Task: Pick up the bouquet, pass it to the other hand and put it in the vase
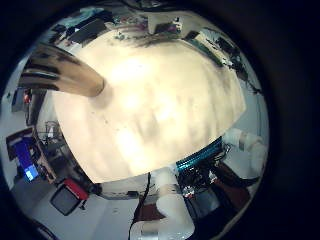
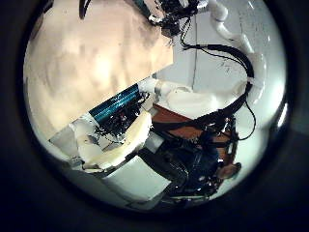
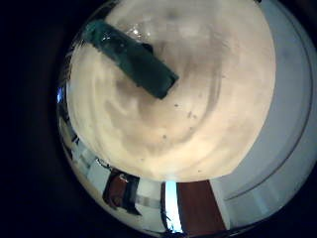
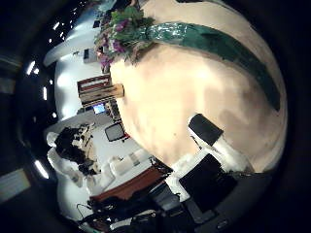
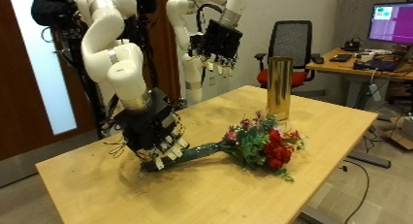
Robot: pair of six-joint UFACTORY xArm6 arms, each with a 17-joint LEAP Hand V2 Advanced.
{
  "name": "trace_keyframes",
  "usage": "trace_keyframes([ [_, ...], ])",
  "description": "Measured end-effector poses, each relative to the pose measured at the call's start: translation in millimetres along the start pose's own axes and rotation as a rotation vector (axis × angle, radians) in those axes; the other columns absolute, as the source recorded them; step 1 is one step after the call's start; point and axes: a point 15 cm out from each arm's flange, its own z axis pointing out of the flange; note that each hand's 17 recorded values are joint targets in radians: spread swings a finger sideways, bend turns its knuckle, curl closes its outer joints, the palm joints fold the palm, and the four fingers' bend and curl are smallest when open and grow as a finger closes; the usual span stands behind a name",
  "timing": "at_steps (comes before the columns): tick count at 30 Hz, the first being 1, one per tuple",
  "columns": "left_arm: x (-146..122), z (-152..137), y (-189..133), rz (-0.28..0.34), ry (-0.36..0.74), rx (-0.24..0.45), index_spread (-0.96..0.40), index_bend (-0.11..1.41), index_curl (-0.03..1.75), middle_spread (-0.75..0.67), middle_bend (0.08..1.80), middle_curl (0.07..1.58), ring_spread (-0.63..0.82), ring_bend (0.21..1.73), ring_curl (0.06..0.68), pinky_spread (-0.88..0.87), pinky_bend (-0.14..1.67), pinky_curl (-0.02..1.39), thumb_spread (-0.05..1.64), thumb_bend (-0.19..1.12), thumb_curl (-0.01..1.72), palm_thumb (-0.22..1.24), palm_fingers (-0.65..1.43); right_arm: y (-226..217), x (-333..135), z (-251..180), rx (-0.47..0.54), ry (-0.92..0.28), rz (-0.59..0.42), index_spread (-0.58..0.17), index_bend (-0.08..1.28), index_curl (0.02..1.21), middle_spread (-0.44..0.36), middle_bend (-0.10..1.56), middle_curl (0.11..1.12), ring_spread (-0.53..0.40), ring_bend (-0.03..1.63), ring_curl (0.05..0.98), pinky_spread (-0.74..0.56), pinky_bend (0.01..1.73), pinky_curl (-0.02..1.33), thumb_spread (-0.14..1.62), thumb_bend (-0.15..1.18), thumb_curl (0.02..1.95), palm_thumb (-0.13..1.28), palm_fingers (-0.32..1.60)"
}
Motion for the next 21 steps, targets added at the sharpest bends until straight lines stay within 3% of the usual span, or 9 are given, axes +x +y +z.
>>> trace_keyframes([
  [9, 1.9, -1.3, -0.6, 0.003, 0.000, 0.004, -0.06, 0.18, 0.36, 0.30, 0.20, 0.33, 0.55, 0.33, 0.223, 0.54, 0.18, 0.24, 0.96, -0.03, 0.31, 0.44, 0.12, -17.5, -4.7, 16.7, 0.014, 0.002, 0.054, -0.147, 0.16, 0.28, 0.120, 0.22, 0.33, 0.087, 0.39, 0.248, 0.21, 0.26, 0.29, 1.03, -0.03, 0.45, 0.75, 0.27],
  [21, 0.8, -1.7, -2.9, 0.003, 0.002, 0.003, -0.06, 0.18, 0.36, 0.30, 0.20, 0.33, 0.55, 0.33, 0.224, 0.54, 0.18, 0.24, 0.96, -0.03, 0.31, 0.45, 0.12, -26.2, -3.6, 35.4, -0.027, 0.018, 0.088, -0.129, 0.17, 0.29, 0.111, 0.31, 0.36, 0.022, 0.49, 0.253, 0.15, 0.22, 0.27, 1.01, -0.03, 0.44, 0.73, 0.41],
])
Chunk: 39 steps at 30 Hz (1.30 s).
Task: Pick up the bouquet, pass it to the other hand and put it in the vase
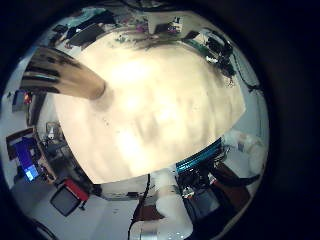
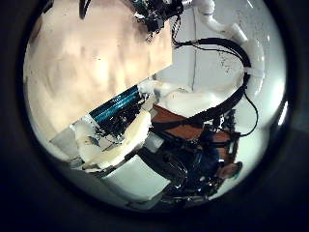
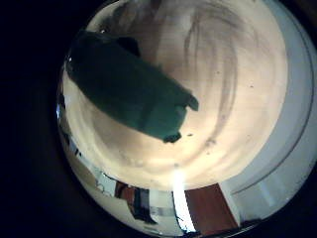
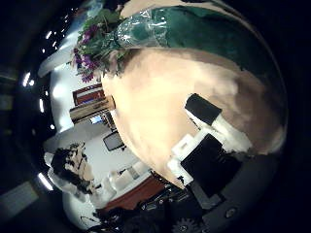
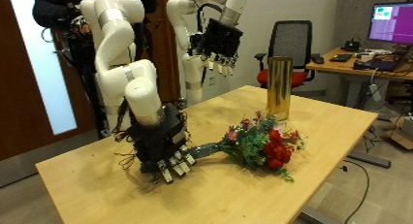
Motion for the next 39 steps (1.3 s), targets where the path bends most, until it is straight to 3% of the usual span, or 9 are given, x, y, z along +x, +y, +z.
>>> trace_keyframes([
  [9, -0.5, -0.4, -1.7, 0.001, 0.000, 0.000, -0.06, 0.19, 0.37, 0.29, 0.20, 0.33, 0.55, 0.33, 0.223, 0.54, 0.18, 0.23, 0.96, -0.03, 0.31, 0.45, 0.12, -5.0, 4.9, 9.7, -0.018, -0.002, 0.029, -0.133, 0.18, 0.30, 0.099, 0.32, 0.36, -0.006, 0.53, 0.249, 0.14, 0.21, 0.27, 1.00, -0.02, 0.44, 0.73, 0.45],
  [15, -1.3, -1.1, -4.0, 0.000, 0.001, -0.003, -0.06, 0.19, 0.37, 0.29, 0.20, 0.33, 0.55, 0.33, 0.222, 0.55, 0.17, 0.23, 0.96, -0.03, 0.31, 0.45, 0.12, -15.7, 12.0, -3.3, -0.012, 0.050, 0.025, -0.181, 0.20, 0.34, 0.043, 0.43, 0.39, -0.107, 0.65, 0.266, 0.09, 0.19, 0.22, 0.99, -0.02, 0.44, 0.76, 0.66],
  [16, -1.3, -1.3, -4.3, 0.000, 0.001, -0.003, -0.06, 0.19, 0.37, 0.29, 0.20, 0.33, 0.55, 0.32, 0.222, 0.54, 0.17, 0.23, 0.96, -0.03, 0.31, 0.45, 0.12, -15.9, 13.4, -4.6, -0.014, 0.062, 0.025, -0.188, 0.20, 0.34, 0.026, 0.45, 0.40, -0.125, 0.69, 0.273, 0.07, 0.18, 0.21, 0.99, -0.02, 0.44, 0.76, 0.72],
  [17, -1.4, -2.4, -4.6, 0.000, 0.000, 0.000, -0.06, 0.19, 0.37, 0.29, 0.20, 0.33, 0.55, 0.32, 0.221, 0.54, 0.17, 0.23, 0.96, -0.03, 0.31, 0.45, 0.13, -16.0, 14.7, -5.5, -0.015, 0.072, 0.021, -0.224, 0.24, 0.34, -0.011, 0.51, 0.42, -0.164, 0.71, 0.262, 0.01, 0.22, 0.20, 0.99, -0.02, 0.44, 0.77, 0.93],
  [20, -1.4, -2.8, -4.4, -0.002, 0.000, 0.002, -0.06, 0.19, 0.37, 0.28, 0.20, 0.33, 0.55, 0.32, 0.221, 0.54, 0.17, 0.23, 0.96, -0.03, 0.31, 0.45, 0.13, -16.6, 10.5, -12.6, 0.000, 0.077, 0.013, -0.279, 0.35, 0.42, -0.088, 0.61, 0.47, -0.240, 0.82, 0.332, -0.26, 0.49, 0.28, 0.96, -0.02, 0.45, 0.80, 1.41],
  [22, -1.1, -3.5, -4.3, 0.001, -0.001, 0.004, -0.06, 0.19, 0.37, 0.28, 0.20, 0.33, 0.55, 0.32, 0.221, 0.54, 0.17, 0.22, 0.96, -0.03, 0.31, 0.45, 0.13, -16.5, 8.4, -19.6, 0.013, 0.078, 0.007, -0.307, 0.62, 0.55, -0.156, 0.85, 0.57, -0.249, 1.01, 0.421, -0.41, 0.78, 0.40, 0.93, 0.00, 0.47, 0.87, 1.57],
  [29, -2.2, -9.3, -6.7, -0.003, -0.006, 0.023, -0.06, 0.19, 0.38, 0.27, 0.20, 0.34, 0.54, 0.31, 0.219, 0.54, 0.17, 0.22, 0.97, -0.03, 0.31, 0.45, 0.14, 1.2, 9.3, -50.9, 0.026, 0.050, 0.021, -0.294, 0.99, 0.77, -0.168, 1.20, 0.73, -0.232, 1.30, 0.574, -0.32, 1.25, 0.62, 0.85, 0.02, 0.55, 1.09, 1.22],
  [34, -10.4, -17.3, -12.6, -0.038, 0.015, 0.074, -0.06, 0.20, 0.39, 0.27, 0.20, 0.34, 0.54, 0.31, 0.217, 0.54, 0.17, 0.22, 0.97, -0.03, 0.31, 0.45, 0.16, 7.3, 7.1, -94.2, 0.128, -0.002, 0.020, -0.277, 1.05, 0.83, -0.156, 1.28, 0.76, -0.214, 1.37, 0.617, -0.27, 1.33, 0.69, 0.83, 0.04, 0.61, 1.20, 1.15],
  [39, -22.0, -31.2, -15.9, -0.122, 0.036, 0.127, -0.08, 0.25, 0.41, 0.22, 0.22, 0.34, 0.52, 0.29, 0.211, 0.52, 0.16, 0.20, 0.98, -0.03, 0.31, 0.47, 0.23, 23.4, -37.8, -134.5, 0.212, -0.182, -0.078, -0.265, 1.07, 0.87, -0.141, 1.32, 0.77, -0.198, 1.41, 0.639, -0.23, 1.33, 0.74, 0.75, 0.04, 0.68, 1.24, 1.12],
])
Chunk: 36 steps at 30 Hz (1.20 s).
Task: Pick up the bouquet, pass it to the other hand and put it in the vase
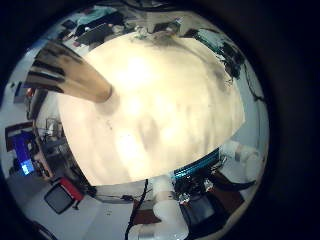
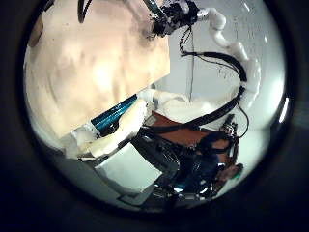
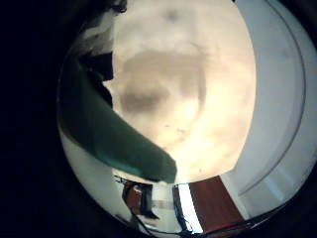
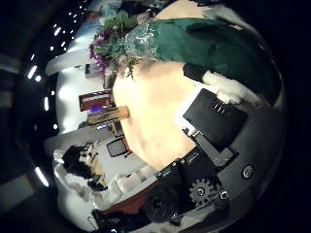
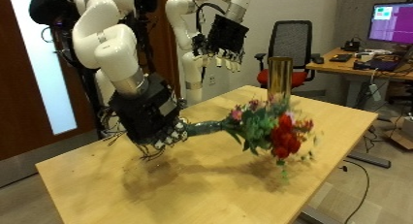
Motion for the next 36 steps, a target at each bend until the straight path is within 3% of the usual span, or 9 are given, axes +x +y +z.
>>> trace_keyframes([
  [3, -8.8, -9.6, -2.9, -0.035, 0.006, 0.027, -0.09, 0.31, 0.43, 0.16, 0.24, 0.36, 0.49, 0.29, 0.213, 0.50, 0.15, 0.18, 0.98, -0.03, 0.31, 0.48, 0.28, 16.0, -15.6, -29.2, 0.035, -0.104, -0.036, -0.263, 1.08, 0.88, -0.138, 1.33, 0.77, -0.194, 1.42, 0.642, -0.22, 1.32, 0.75, 0.71, 0.04, 0.71, 1.24, 1.12],
  [11, -2.1, -19.4, -11.0, -0.046, 0.109, 0.079, -0.11, 0.37, 0.46, 0.11, 0.28, 0.37, 0.45, 0.31, 0.216, 0.47, 0.15, 0.16, 0.98, -0.03, 0.31, 0.45, 0.33, 51.9, -81.3, -84.1, 0.165, -0.408, -0.155, -0.255, 1.07, 0.92, -0.119, 1.35, 0.77, -0.186, 1.43, 0.651, -0.20, 1.27, 0.82, 0.54, 0.04, 0.83, 1.24, 1.11],
  [17, 16.1, -24.9, -20.5, -0.024, 0.213, 0.116, -0.09, 0.34, 0.46, 0.08, 0.30, 0.38, 0.40, 0.35, 0.218, 0.45, 0.17, 0.16, 0.92, -0.05, 0.29, 0.32, 0.33, 90.4, -123.2, -86.8, 0.140, -0.609, -0.260, -0.255, 1.07, 0.95, -0.115, 1.36, 0.76, -0.183, 1.44, 0.651, -0.19, 1.22, 0.88, 0.41, 0.00, 0.89, 1.24, 1.11],
  [24, 43.3, -33.2, -31.3, 0.031, 0.368, 0.171, 0.05, 0.17, 0.42, 0.16, 0.23, 0.36, 0.39, 0.40, 0.223, 0.44, 0.20, 0.21, 0.82, -0.04, 0.30, 0.21, 0.31, 109.1, -132.5, -77.5, 0.091, -0.664, -0.320, -0.256, 1.07, 0.96, -0.114, 1.37, 0.76, -0.182, 1.44, 0.650, -0.20, 1.19, 0.93, 0.36, -0.01, 0.93, 1.23, 1.12],
  [30, 34.6, -56.6, -35.7, 0.019, 0.424, 0.259, 0.09, 0.16, 0.37, 0.15, 0.25, 0.37, 0.35, 0.44, 0.220, 0.43, 0.20, 0.24, 0.77, -0.04, 0.32, 0.18, 0.32, 106.8, -139.6, -74.0, 0.105, -0.688, -0.395, -0.255, 1.07, 0.96, -0.113, 1.37, 0.76, -0.181, 1.44, 0.648, -0.20, 1.16, 0.97, 0.33, -0.01, 0.95, 1.23, 1.12],
  [36, 55.0, -61.6, -43.8, 0.047, 0.543, 0.276, 0.09, 0.16, 0.35, 0.15, 0.24, 0.37, 0.32, 0.47, 0.214, 0.39, 0.22, 0.26, 0.73, -0.04, 0.33, 0.16, 0.33, 107.3, -139.3, -64.5, 0.081, -0.739, -0.436, -0.256, 1.06, 0.97, -0.113, 1.37, 0.75, -0.181, 1.44, 0.646, -0.21, 1.14, 1.00, 0.31, -0.02, 0.96, 1.22, 1.12],
])
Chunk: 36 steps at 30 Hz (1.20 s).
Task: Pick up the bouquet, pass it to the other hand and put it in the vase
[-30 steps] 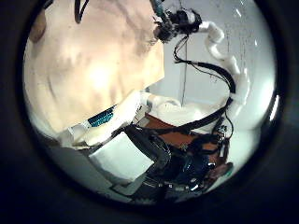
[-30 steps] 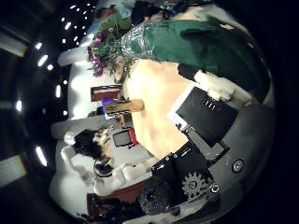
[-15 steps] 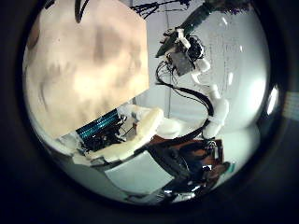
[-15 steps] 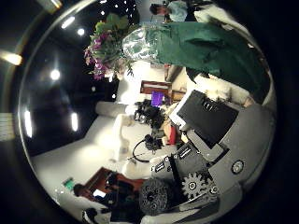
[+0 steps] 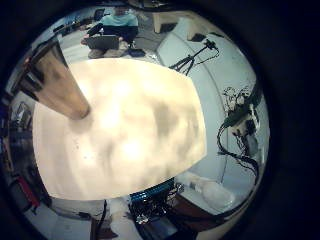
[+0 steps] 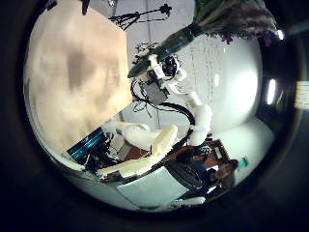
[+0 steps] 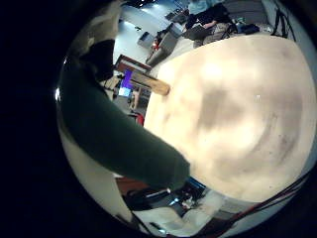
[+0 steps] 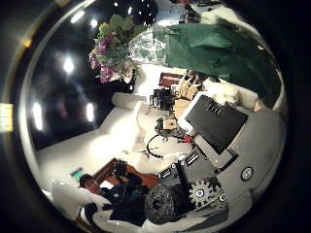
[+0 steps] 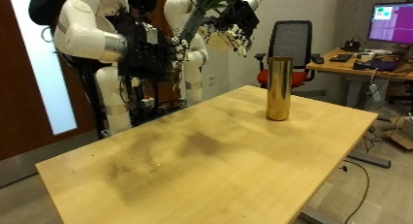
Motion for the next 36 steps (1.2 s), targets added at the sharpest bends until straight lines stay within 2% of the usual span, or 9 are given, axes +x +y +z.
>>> trace_keyframes([
  [8, 21.4, 2.9, -7.5, 0.016, 0.197, 0.022, 0.11, 0.16, 0.33, 0.17, 0.24, 0.37, 0.32, 0.50, 0.207, 0.36, 0.23, 0.28, 0.72, -0.04, 0.34, 0.16, 0.31, 0.1, -24.4, 33.4, -0.075, -0.210, -0.015, -0.250, 1.06, 0.98, -0.113, 1.38, 0.76, -0.185, 1.44, 0.652, -0.22, 1.11, 1.04, 0.31, -0.02, 0.97, 1.21, 1.11],
  [11, 32.5, 5.0, -6.6, 0.026, 0.276, -0.004, 0.12, 0.15, 0.32, 0.18, 0.24, 0.37, 0.32, 0.52, 0.204, 0.36, 0.24, 0.28, 0.72, -0.04, 0.34, 0.16, 0.30, 1.3, -29.8, 45.1, -0.106, -0.221, -0.024, -0.249, 1.05, 0.98, -0.112, 1.38, 0.76, -0.186, 1.44, 0.655, -0.22, 1.10, 1.06, 0.31, -0.02, 0.97, 1.21, 1.11],
  [17, 56.9, 6.5, 2.3, 0.089, 0.413, -0.091, 0.19, 0.13, 0.29, 0.24, 0.21, 0.36, 0.38, 0.56, 0.209, 0.36, 0.31, 0.31, 0.73, -0.04, 0.34, 0.19, 0.22, 1.5, -42.6, 80.5, -0.179, -0.211, -0.062, -0.248, 1.06, 0.99, -0.114, 1.38, 0.76, -0.189, 1.43, 0.659, -0.23, 1.09, 1.09, 0.33, -0.02, 0.97, 1.21, 1.11],
  [22, 69.8, 0.1, -5.5, 0.105, 0.485, -0.064, 0.24, 0.15, 0.26, 0.30, 0.22, 0.35, 0.44, 0.62, 0.212, 0.37, 0.34, 0.31, 0.74, -0.04, 0.34, 0.21, 0.19, -1.2, -39.1, 103.6, -0.211, -0.172, -0.080, -0.249, 1.05, 1.00, -0.114, 1.38, 0.76, -0.185, 1.43, 0.662, -0.23, 1.08, 1.11, 0.33, -0.02, 0.97, 1.21, 1.10],
  [27, 78.9, 3.3, -1.6, 0.118, 0.546, -0.102, 0.27, 0.15, 0.26, 0.31, 0.24, 0.36, 0.44, 0.63, 0.204, 0.32, 0.36, 0.31, 0.75, -0.04, 0.34, 0.23, 0.17, 1.5, -44.1, 127.2, -0.257, -0.172, -0.096, -0.252, 1.04, 1.00, -0.115, 1.38, 0.76, -0.185, 1.43, 0.666, -0.23, 1.06, 1.13, 0.34, -0.02, 0.98, 1.20, 1.10],
  [31, 83.3, 5.3, -4.1, 0.102, 0.587, -0.106, 0.27, 0.15, 0.26, 0.31, 0.25, 0.36, 0.44, 0.63, 0.201, 0.30, 0.37, 0.31, 0.75, -0.03, 0.34, 0.25, 0.17, 3.7, -47.0, 142.7, -0.286, -0.172, -0.107, -0.253, 1.04, 1.01, -0.115, 1.38, 0.76, -0.185, 1.43, 0.668, -0.23, 1.06, 1.13, 0.34, -0.02, 0.98, 1.20, 1.10],
  [34, 86.4, 6.9, -6.6, 0.062, 0.630, -0.103, 0.22, 0.15, 0.27, 0.09, 0.44, 0.41, 0.31, 0.63, 0.187, 0.20, 0.35, 0.30, 0.78, -0.02, 0.34, 0.32, 0.39, 4.3, -45.9, 150.9, -0.298, -0.163, -0.113, -0.254, 1.04, 1.01, -0.115, 1.37, 0.76, -0.185, 1.43, 0.670, -0.23, 1.05, 1.14, 0.35, -0.02, 0.98, 1.21, 1.10],
  [35, 87.1, 7.2, -7.2, 0.047, 0.637, -0.102, 0.19, 0.14, 0.26, 0.01, 0.49, 0.43, 0.23, 0.65, 0.182, 0.11, 0.41, 0.30, 0.79, -0.02, 0.35, 0.35, 0.50, 2.2, -41.5, 151.6, -0.291, -0.147, -0.112, -0.254, 1.04, 1.01, -0.115, 1.37, 0.76, -0.186, 1.43, 0.671, -0.23, 1.05, 1.15, 0.35, -0.02, 0.98, 1.21, 1.10],
  [36, 86.6, 8.1, -8.5, 0.028, 0.642, -0.099, 0.15, 0.12, 0.24, -0.08, 0.57, 0.47, 0.08, 0.69, 0.189, -0.08, 0.58, 0.35, 0.82, -0.01, 0.35, 0.41, 0.67, 0.6, -38.3, 151.8, -0.286, -0.131, -0.116, -0.254, 1.04, 1.01, -0.115, 1.37, 0.76, -0.186, 1.42, 0.672, -0.24, 1.05, 1.15, 0.36, -0.02, 0.98, 1.21, 1.10],
])
